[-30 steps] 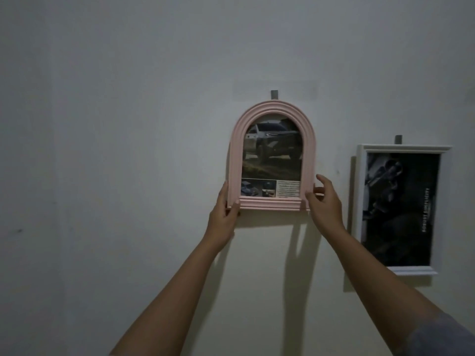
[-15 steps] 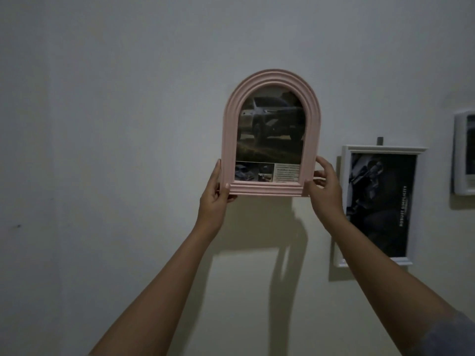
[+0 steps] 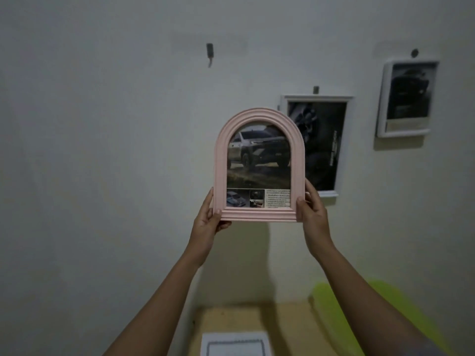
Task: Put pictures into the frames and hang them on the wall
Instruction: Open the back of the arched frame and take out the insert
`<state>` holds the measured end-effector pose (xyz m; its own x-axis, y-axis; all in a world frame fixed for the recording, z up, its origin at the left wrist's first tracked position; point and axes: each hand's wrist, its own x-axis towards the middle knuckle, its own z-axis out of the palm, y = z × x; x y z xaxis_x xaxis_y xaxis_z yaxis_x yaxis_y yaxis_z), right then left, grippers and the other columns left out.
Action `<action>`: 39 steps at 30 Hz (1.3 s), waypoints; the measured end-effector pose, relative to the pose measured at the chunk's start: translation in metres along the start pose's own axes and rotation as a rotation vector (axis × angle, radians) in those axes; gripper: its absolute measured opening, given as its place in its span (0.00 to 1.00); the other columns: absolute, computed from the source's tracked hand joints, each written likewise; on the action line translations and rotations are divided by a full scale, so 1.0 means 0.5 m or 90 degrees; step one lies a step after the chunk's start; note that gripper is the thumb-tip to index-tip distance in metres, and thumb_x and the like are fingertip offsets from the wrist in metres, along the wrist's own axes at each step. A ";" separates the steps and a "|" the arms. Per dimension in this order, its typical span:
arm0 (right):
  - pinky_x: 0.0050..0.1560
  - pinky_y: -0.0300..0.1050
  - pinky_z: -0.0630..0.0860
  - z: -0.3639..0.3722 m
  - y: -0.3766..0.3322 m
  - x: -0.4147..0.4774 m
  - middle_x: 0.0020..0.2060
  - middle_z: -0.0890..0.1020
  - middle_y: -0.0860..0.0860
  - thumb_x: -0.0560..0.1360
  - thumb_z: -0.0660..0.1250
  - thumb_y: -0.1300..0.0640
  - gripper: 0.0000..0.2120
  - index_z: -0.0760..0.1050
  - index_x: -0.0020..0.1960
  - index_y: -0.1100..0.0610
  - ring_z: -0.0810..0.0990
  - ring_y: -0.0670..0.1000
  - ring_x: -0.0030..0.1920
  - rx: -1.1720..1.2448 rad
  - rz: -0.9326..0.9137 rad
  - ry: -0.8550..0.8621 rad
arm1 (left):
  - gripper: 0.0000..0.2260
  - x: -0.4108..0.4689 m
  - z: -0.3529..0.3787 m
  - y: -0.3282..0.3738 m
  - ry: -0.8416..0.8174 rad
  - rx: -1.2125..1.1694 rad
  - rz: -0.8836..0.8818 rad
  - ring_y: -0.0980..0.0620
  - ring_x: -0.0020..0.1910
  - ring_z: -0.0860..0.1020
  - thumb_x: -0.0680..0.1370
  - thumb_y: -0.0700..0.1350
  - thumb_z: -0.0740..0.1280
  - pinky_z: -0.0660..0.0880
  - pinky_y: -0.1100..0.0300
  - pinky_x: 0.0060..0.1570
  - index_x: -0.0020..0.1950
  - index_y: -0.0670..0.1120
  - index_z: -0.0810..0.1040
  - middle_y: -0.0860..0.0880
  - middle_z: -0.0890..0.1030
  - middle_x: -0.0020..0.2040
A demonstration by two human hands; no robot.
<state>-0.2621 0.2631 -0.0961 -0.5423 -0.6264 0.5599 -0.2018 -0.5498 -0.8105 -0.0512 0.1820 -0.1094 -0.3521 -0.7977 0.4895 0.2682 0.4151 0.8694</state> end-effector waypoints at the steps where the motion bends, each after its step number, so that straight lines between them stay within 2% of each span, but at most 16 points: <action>1: 0.50 0.30 0.75 -0.039 0.010 -0.024 0.58 0.76 0.46 0.79 0.56 0.66 0.22 0.65 0.68 0.48 0.77 0.38 0.52 0.003 0.017 -0.004 | 0.23 -0.034 0.030 -0.018 0.005 0.009 -0.018 0.52 0.45 0.78 0.81 0.37 0.56 0.79 0.63 0.48 0.72 0.56 0.57 0.43 0.76 0.55; 4: 0.54 0.33 0.74 -0.126 0.035 -0.091 0.61 0.75 0.45 0.79 0.57 0.67 0.21 0.65 0.66 0.46 0.76 0.42 0.56 -0.005 0.056 -0.020 | 0.23 -0.118 0.091 -0.067 0.033 0.046 -0.066 0.52 0.41 0.79 0.81 0.38 0.56 0.79 0.64 0.45 0.73 0.53 0.57 0.44 0.77 0.51; 7: 0.63 0.44 0.71 -0.241 0.052 -0.167 0.65 0.72 0.49 0.79 0.57 0.67 0.20 0.66 0.68 0.51 0.73 0.48 0.63 -0.031 0.104 -0.026 | 0.22 -0.229 0.185 -0.122 0.044 0.103 -0.157 0.50 0.40 0.78 0.80 0.36 0.57 0.78 0.65 0.43 0.71 0.51 0.60 0.47 0.76 0.42; 11: 0.66 0.47 0.67 -0.376 0.060 -0.256 0.65 0.73 0.52 0.78 0.57 0.68 0.19 0.68 0.68 0.59 0.71 0.51 0.65 -0.111 0.112 -0.003 | 0.21 -0.330 0.308 -0.187 0.067 0.345 -0.178 0.44 0.59 0.73 0.78 0.37 0.61 0.71 0.57 0.59 0.71 0.45 0.65 0.42 0.72 0.57; 14: 0.64 0.32 0.66 -0.459 0.064 -0.315 0.64 0.73 0.49 0.78 0.57 0.68 0.19 0.68 0.68 0.59 0.70 0.47 0.65 -0.188 0.080 -0.007 | 0.21 -0.355 0.439 -0.152 0.043 0.311 -0.122 0.47 0.65 0.69 0.80 0.46 0.60 0.68 0.51 0.66 0.72 0.48 0.63 0.45 0.69 0.64; 16: 0.59 0.25 0.65 -0.498 0.061 -0.348 0.60 0.73 0.49 0.78 0.57 0.68 0.19 0.68 0.68 0.59 0.71 0.43 0.61 -0.256 0.025 -0.005 | 0.25 -0.360 0.526 -0.112 -0.003 0.264 -0.096 0.52 0.70 0.65 0.80 0.52 0.60 0.65 0.54 0.68 0.75 0.51 0.57 0.49 0.64 0.71; 19: 0.50 0.33 0.70 -0.541 0.055 -0.390 0.53 0.76 0.51 0.77 0.56 0.67 0.21 0.67 0.69 0.59 0.73 0.43 0.53 -0.347 -0.060 -0.034 | 0.29 -0.358 0.627 -0.065 -0.015 0.208 -0.115 0.55 0.73 0.55 0.80 0.53 0.57 0.58 0.58 0.69 0.77 0.52 0.47 0.52 0.53 0.76; 21: 0.45 0.41 0.72 -0.556 0.052 -0.418 0.51 0.77 0.53 0.75 0.55 0.67 0.23 0.66 0.70 0.58 0.75 0.49 0.50 -0.409 -0.100 -0.069 | 0.31 -0.362 0.658 -0.064 -0.001 0.200 -0.124 0.51 0.75 0.54 0.79 0.55 0.58 0.57 0.52 0.72 0.76 0.53 0.44 0.50 0.51 0.77; 23: 0.41 0.43 0.72 -0.564 0.047 -0.443 0.51 0.78 0.54 0.74 0.53 0.63 0.24 0.66 0.70 0.57 0.76 0.52 0.48 -0.485 -0.128 -0.095 | 0.35 -0.374 0.666 -0.081 0.022 0.209 -0.140 0.46 0.74 0.59 0.77 0.58 0.60 0.62 0.48 0.70 0.76 0.56 0.42 0.46 0.52 0.77; 25: 0.38 0.42 0.72 -0.565 0.041 -0.462 0.52 0.79 0.53 0.72 0.52 0.60 0.26 0.67 0.70 0.57 0.76 0.51 0.48 -0.542 -0.139 -0.121 | 0.37 -0.387 0.660 -0.104 0.042 0.228 -0.157 0.44 0.69 0.67 0.76 0.56 0.63 0.70 0.54 0.62 0.76 0.56 0.42 0.42 0.58 0.75; 27: 0.38 0.41 0.74 -0.558 0.036 -0.475 0.54 0.80 0.52 0.73 0.54 0.59 0.24 0.69 0.68 0.57 0.76 0.50 0.50 -0.574 -0.158 -0.151 | 0.34 -0.394 0.647 -0.112 0.087 0.231 -0.178 0.46 0.58 0.75 0.78 0.49 0.63 0.71 0.62 0.48 0.76 0.51 0.44 0.40 0.70 0.68; 29: 0.43 0.40 0.75 -0.545 0.040 -0.487 0.56 0.81 0.51 0.75 0.55 0.57 0.21 0.72 0.66 0.57 0.77 0.49 0.53 -0.560 -0.172 -0.187 | 0.30 -0.400 0.624 -0.111 0.149 0.208 -0.220 0.50 0.47 0.75 0.80 0.44 0.60 0.68 0.64 0.40 0.76 0.48 0.47 0.43 0.76 0.57; 32: 0.60 0.37 0.71 -0.507 0.051 -0.509 0.62 0.77 0.51 0.77 0.57 0.58 0.18 0.72 0.66 0.58 0.76 0.47 0.62 -0.435 -0.129 -0.273 | 0.27 -0.417 0.566 -0.125 0.228 0.165 -0.264 0.55 0.37 0.72 0.81 0.41 0.56 0.69 0.65 0.32 0.77 0.47 0.48 0.53 0.73 0.42; 34: 0.65 0.35 0.67 -0.475 0.059 -0.526 0.63 0.76 0.50 0.78 0.59 0.59 0.17 0.72 0.65 0.58 0.72 0.43 0.65 -0.326 -0.055 -0.304 | 0.26 -0.428 0.516 -0.144 0.260 0.140 -0.292 0.54 0.40 0.74 0.81 0.42 0.55 0.74 0.61 0.41 0.77 0.48 0.48 0.54 0.74 0.46; 36: 0.64 0.35 0.68 -0.451 0.068 -0.534 0.62 0.77 0.49 0.78 0.60 0.57 0.16 0.73 0.64 0.56 0.73 0.42 0.63 -0.248 0.051 -0.307 | 0.25 -0.435 0.463 -0.161 0.271 0.102 -0.330 0.49 0.48 0.76 0.81 0.43 0.55 0.75 0.51 0.52 0.77 0.50 0.49 0.49 0.72 0.56; 39: 0.59 0.30 0.70 -0.420 0.107 -0.522 0.59 0.78 0.49 0.79 0.60 0.58 0.14 0.74 0.64 0.56 0.76 0.46 0.60 -0.240 0.165 -0.245 | 0.24 -0.445 0.381 -0.190 0.273 0.041 -0.380 0.49 0.47 0.77 0.81 0.43 0.56 0.77 0.48 0.51 0.76 0.52 0.54 0.47 0.71 0.58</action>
<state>-0.3027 0.5132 -0.3219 -0.2913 -0.9080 0.3012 -0.4159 -0.1633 -0.8946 -0.1689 0.4033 -0.2878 -0.0368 -0.9914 -0.1259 0.0821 -0.1285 0.9883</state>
